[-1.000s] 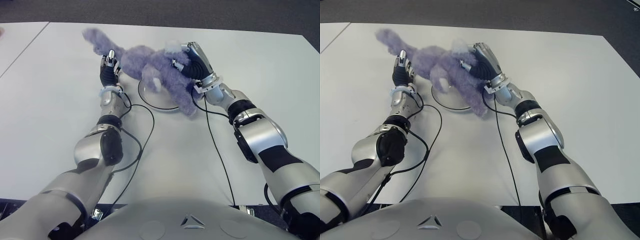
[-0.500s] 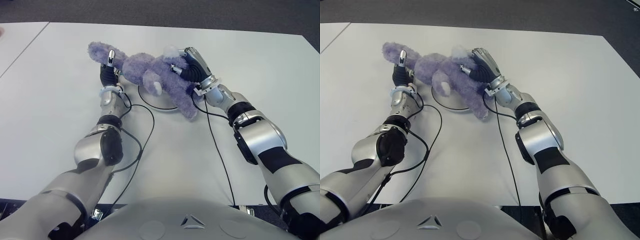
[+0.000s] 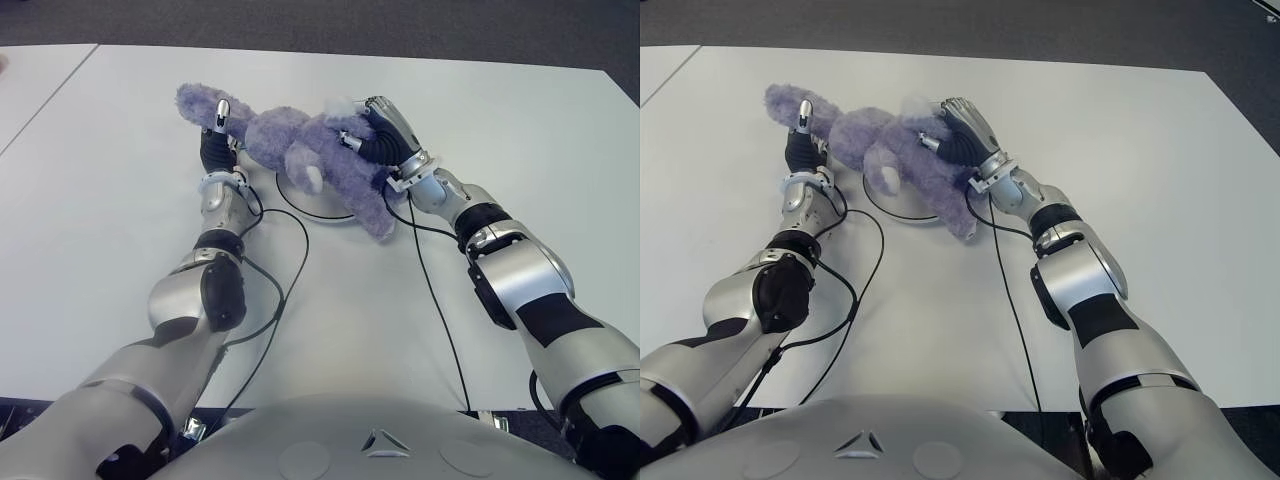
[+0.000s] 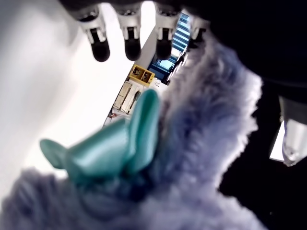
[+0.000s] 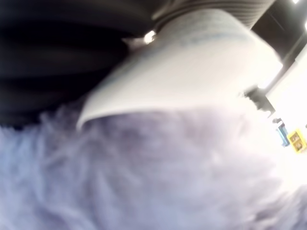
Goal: Put the doll into the plate.
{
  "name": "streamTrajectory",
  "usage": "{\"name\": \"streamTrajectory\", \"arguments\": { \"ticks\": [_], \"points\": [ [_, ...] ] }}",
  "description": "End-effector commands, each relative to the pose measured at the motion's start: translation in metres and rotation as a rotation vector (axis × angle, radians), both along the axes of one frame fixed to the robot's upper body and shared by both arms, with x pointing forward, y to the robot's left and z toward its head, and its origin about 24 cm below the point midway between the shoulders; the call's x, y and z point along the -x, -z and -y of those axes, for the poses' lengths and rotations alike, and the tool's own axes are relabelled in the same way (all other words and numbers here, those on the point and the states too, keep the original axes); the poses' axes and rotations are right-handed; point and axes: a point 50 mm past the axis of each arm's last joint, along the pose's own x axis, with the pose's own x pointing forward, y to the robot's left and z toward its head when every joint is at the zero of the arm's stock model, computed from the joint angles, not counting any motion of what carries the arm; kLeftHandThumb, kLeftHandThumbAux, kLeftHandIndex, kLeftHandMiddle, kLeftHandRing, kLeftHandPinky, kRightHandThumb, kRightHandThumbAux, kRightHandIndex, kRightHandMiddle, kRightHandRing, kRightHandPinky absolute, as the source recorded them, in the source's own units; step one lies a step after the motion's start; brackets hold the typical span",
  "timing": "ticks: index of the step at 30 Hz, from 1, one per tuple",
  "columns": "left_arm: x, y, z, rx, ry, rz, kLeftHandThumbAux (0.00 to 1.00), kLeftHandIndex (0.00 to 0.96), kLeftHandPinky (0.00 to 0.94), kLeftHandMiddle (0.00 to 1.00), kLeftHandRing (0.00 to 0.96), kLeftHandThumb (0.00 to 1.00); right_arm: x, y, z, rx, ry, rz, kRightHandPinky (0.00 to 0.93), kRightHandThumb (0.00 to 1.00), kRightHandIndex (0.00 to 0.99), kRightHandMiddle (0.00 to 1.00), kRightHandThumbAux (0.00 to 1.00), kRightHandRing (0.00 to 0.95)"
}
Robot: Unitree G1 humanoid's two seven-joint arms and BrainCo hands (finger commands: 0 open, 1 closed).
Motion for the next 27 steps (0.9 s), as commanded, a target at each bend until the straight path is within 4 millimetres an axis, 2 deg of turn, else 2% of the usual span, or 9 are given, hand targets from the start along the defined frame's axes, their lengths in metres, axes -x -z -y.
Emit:
{"name": "streamTrajectory", "arguments": {
  "ticks": [1,10,12,14,15,16,17,20,27],
  "points": [
    [0.074,0.101,0.018,0.155,0.013,-0.462,0.498,0.0,0.099,0.067,0.078,0.0,0.002,0.031,0.002,0.17,0.024,-0.14,0.835,0.699,0.434,0.829,0.726,0.843],
    [0.075,0.102,0.019,0.164,0.013,-0.46,0.502,0.0,0.107,0.073,0.086,0.0,-0.002,0.036,0.004,0.161,0.088,-0.19,0.77,0.677,0.411,0.562,0.734,0.7],
    [0.075,0.102,0.019,0.163,0.014,-0.458,0.504,0.0,0.11,0.076,0.09,0.0,-0.003,0.037,0.005,0.161,0.107,-0.204,0.732,0.409,0.26,0.434,0.737,0.655],
    [0.075,0.102,0.019,0.158,0.016,-0.455,0.502,0.0,0.106,0.075,0.09,0.0,-0.004,0.037,0.006,0.165,0.122,-0.21,0.659,0.3,0.184,0.337,0.711,0.564],
    [0.075,0.102,0.019,0.156,0.017,-0.454,0.5,0.0,0.105,0.074,0.089,0.0,-0.004,0.037,0.006,0.166,0.129,-0.211,0.566,0.249,0.144,0.285,0.688,0.473],
    [0.075,0.102,0.019,0.155,0.017,-0.452,0.499,0.0,0.105,0.073,0.089,0.0,-0.005,0.038,0.006,0.166,0.135,-0.21,0.533,0.231,0.129,0.266,0.68,0.441],
    [0.075,0.102,0.019,0.154,0.017,-0.451,0.497,0.0,0.106,0.072,0.088,0.0,-0.005,0.038,0.006,0.167,0.14,-0.21,0.43,0.197,0.102,0.233,0.664,0.36],
    [0.074,0.101,0.02,0.156,0.015,-0.448,0.493,0.0,0.105,0.07,0.086,0.0,-0.006,0.037,0.007,0.168,0.156,-0.203,0.264,0.14,0.056,0.175,0.639,0.239],
    [0.074,0.101,0.021,0.162,0.012,-0.451,0.489,0.0,0.098,0.069,0.083,0.0,-0.009,0.037,0.01,0.174,0.208,-0.184,0.084,0.07,0.004,0.045,0.599,0.077]
  ]
}}
